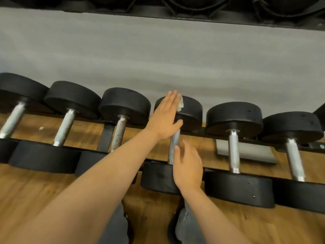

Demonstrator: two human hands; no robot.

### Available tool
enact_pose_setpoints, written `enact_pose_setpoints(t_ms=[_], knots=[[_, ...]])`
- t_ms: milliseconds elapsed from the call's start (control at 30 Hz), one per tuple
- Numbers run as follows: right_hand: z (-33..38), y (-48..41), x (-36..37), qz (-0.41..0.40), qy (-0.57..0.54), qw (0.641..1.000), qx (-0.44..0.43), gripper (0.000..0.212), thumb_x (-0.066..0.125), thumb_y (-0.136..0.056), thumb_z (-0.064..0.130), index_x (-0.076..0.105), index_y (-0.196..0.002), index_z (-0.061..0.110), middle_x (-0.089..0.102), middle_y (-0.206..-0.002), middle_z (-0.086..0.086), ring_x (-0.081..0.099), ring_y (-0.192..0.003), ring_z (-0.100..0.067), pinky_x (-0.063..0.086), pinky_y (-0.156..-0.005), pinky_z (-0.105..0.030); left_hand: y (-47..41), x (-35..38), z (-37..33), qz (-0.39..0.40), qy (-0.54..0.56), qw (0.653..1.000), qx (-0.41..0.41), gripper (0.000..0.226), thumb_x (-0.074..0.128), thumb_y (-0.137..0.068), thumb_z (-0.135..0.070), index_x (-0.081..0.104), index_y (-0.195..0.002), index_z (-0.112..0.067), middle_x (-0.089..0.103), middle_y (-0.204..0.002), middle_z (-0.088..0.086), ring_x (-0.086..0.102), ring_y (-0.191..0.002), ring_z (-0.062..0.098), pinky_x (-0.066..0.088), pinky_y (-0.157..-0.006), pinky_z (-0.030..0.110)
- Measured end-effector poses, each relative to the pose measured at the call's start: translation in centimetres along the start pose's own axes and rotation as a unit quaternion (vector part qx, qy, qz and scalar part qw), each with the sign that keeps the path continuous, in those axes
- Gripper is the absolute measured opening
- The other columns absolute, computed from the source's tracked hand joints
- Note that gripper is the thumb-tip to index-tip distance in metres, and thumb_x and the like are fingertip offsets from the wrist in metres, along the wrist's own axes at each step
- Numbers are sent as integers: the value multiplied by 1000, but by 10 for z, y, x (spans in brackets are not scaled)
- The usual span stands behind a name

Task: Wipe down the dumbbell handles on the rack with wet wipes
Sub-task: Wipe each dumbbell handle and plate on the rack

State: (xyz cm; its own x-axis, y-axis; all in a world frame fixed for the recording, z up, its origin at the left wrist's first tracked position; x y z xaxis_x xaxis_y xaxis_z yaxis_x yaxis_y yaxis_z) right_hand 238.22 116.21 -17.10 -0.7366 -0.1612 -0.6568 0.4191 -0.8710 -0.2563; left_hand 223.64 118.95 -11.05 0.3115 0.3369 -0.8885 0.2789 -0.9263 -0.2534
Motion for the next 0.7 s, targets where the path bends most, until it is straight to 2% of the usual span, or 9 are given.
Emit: enact_pose_setpoints(t_ms=[67, 167, 300, 433, 567, 700], knots=[[0, 0, 1, -2, -7, 1000, 4, 58, 26, -97, 55, 54, -134, 20, 63, -126, 3, 57, -118, -12, 49, -99, -40, 15, 13, -6, -36, -9, 999, 12, 85, 53, -96, -34, 0, -157, -11, -7, -165, 4, -13, -151, 17, 5, -124, 39], [-2, 2, 3, -4, -12, 1000, 18, 65, 21, -93, 57, 55, -135, 21, 61, -130, 4, 54, -121, -10, 47, -102, -38, 15, 14, 0, -42, -30, 998, 35, 91, 54, -95, -45, -4, -157, -12, -10, -165, 4, -14, -150, 15, 3, -124, 37], [0, 2, 0, -2, -18, 1000, 22, 46, 34, -98, 42, 55, -133, 21, 61, -126, 6, 49, -113, 0, 36, -96, -20, 5, 8, 20, -58, 68, 994, -69, 104, 57, -90, -56, -10, -155, -11, -12, -164, 4, -12, -150, 16, 4, -124, 35], [-3, 2, 1, 6, -8, 999, 42, 41, 41, -100, 39, 53, -136, 23, 59, -128, 8, 45, -110, 5, 33, -93, -16, 18, 21, 23, -67, 106, 990, -66, 115, 64, -83, -61, -13, -155, -13, -13, -164, 2, -13, -150, 14, 3, -124, 34], [-3, 3, 2, 31, -15, 998, 53, 40, 37, -101, 40, 51, -136, 27, 58, -125, 12, 40, -103, 8, 34, -87, -16, 10, 18, 44, -60, 201, 966, -150, 121, 72, -78, -57, -13, -156, -19, -10, -165, -4, -3, -151, 14, 15, -123, 39], [-4, 2, 3, 42, -8, 997, 60, 40, 36, -101, 42, 51, -136, 29, 57, -116, 16, 40, -97, 8, 33, -82, -14, 29, 36, 44, -70, 252, 953, -149, 125, 78, -75, -52, -12, -156, -20, -7, -165, -5, 0, -151, 12, 15, -123, 35]])
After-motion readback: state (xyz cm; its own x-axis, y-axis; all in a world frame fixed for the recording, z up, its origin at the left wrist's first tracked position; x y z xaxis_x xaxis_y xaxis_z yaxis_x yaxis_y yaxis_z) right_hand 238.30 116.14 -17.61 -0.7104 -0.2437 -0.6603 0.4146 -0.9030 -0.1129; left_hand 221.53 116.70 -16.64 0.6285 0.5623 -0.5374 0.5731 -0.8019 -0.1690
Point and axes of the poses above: each hand's wrist, its own y-axis away from the middle knuckle, its own x-axis out of the palm, z = x × y, the point moved 6 cm from there along -y, towards the middle knuckle
